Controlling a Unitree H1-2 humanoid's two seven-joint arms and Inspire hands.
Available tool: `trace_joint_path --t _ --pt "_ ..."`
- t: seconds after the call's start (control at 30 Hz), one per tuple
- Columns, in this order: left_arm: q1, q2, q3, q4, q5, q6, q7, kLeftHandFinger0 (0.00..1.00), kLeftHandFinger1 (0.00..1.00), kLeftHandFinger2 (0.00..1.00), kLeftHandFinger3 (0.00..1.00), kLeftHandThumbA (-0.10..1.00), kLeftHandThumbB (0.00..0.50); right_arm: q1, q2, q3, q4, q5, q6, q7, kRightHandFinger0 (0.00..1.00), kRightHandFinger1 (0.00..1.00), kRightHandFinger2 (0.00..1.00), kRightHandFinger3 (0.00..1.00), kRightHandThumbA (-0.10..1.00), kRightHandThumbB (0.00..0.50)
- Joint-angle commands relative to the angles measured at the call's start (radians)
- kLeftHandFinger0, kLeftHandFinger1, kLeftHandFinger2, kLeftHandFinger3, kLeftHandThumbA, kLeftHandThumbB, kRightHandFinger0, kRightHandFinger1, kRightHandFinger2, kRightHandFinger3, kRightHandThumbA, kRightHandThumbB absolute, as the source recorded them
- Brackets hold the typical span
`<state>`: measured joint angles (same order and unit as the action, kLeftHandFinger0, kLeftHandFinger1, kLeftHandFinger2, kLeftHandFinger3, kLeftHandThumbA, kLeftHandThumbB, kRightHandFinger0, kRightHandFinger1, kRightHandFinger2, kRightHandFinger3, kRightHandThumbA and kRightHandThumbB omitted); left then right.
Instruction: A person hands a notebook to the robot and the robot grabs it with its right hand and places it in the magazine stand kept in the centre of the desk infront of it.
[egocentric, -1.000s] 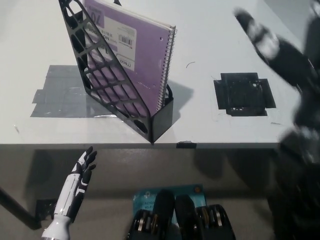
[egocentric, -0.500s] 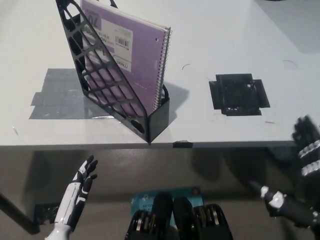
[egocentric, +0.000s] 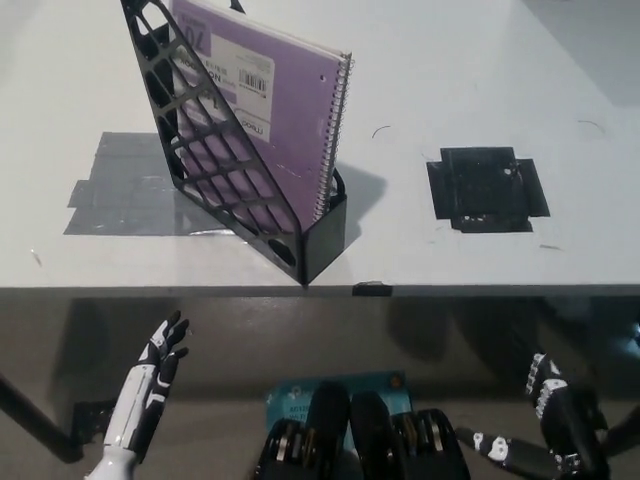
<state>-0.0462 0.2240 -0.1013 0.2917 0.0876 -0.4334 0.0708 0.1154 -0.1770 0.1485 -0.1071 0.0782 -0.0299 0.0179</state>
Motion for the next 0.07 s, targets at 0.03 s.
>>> trace_joint_path --t 0.03 --pt "-0.013 0.008 0.014 -0.003 -0.018 -0.037 0.012 0.95 1.0 1.0 1.0 1.0 0.5 -0.029 -0.01 0.006 0.007 -0.003 -0.033 0.063 1.0 1.0 1.0 1.0 1.0 0.308"
